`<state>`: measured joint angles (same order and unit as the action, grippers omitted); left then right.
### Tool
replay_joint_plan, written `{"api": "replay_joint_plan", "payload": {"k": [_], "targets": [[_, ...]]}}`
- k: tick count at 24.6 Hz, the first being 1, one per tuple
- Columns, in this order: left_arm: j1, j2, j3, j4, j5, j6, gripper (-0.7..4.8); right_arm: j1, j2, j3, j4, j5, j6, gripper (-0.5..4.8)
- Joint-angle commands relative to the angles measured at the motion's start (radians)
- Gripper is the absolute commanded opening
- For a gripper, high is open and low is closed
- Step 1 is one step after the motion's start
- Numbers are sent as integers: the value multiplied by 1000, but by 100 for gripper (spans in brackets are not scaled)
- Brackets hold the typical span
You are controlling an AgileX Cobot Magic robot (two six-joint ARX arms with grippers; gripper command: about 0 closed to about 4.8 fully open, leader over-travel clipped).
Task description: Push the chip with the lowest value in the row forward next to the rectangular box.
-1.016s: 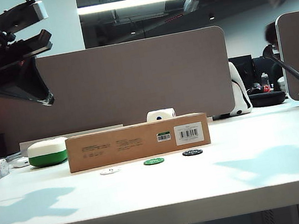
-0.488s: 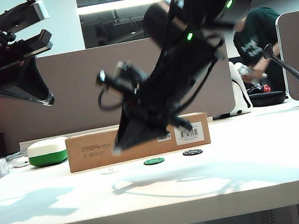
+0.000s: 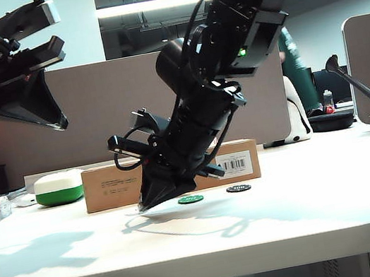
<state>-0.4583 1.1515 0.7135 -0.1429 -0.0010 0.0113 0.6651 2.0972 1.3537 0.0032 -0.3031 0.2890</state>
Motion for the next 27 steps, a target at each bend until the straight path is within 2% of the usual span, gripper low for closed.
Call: {"api": "replay_joint_plan", "payload": {"k": [1,12,18,27], "targets": [[-1,-4,6,10,2,7,-5,2,-3,5,-1,14,-10,-3],[-1,-4,6,10,2,7,-5,31,-1,6,-33,-6,-10,-3],[-1,-33,6,10,2,7,-5,39,-1,6,-37,97,-45,-3],[-1,-41,6,10,2,7,-5,40,42,35,-39,101,-58,-3]]}}
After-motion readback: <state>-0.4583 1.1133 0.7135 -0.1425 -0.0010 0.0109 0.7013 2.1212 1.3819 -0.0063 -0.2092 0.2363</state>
